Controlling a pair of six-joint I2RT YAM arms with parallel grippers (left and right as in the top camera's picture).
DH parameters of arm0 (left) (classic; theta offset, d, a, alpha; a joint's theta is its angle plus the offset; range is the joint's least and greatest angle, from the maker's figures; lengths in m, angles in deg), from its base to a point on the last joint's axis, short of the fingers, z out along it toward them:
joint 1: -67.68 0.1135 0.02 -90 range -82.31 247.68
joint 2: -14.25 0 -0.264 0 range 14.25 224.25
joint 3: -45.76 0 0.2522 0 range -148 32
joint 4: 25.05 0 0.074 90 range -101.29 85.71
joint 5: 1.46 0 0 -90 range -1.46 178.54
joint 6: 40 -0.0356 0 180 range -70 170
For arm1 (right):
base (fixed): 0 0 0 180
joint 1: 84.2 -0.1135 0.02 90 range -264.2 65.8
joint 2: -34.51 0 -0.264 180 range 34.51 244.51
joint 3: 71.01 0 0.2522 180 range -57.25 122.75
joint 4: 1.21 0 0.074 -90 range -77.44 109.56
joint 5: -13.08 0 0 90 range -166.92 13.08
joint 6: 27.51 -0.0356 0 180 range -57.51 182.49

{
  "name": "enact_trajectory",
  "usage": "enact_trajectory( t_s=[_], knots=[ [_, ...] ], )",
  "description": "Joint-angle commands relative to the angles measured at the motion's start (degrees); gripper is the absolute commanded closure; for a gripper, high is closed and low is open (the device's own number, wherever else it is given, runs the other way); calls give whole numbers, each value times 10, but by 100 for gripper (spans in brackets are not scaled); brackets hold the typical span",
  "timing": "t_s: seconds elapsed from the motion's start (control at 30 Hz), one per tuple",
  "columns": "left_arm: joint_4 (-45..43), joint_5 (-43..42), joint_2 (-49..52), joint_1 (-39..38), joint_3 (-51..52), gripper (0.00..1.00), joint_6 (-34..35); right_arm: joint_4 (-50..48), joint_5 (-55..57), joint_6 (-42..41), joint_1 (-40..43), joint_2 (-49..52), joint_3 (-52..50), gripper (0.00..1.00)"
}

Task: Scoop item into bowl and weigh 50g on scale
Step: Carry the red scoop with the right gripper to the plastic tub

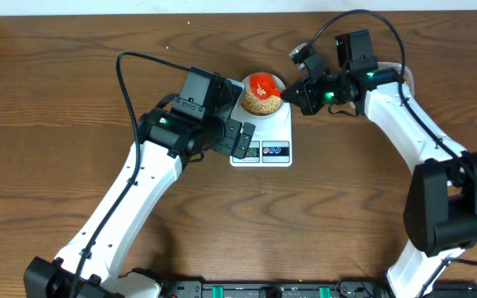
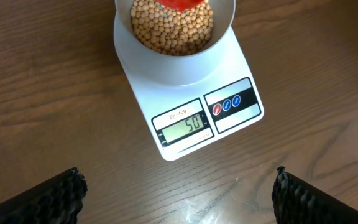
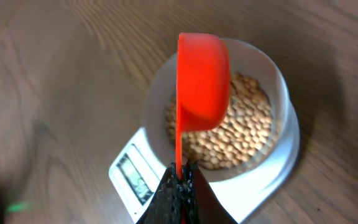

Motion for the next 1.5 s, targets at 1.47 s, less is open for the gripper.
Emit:
enact_trajectory(
  t_s=[1.47],
  knots=[
    [0,8,-2,2,5,2,0,166,440,-20,190,-146,9,99]
  ],
)
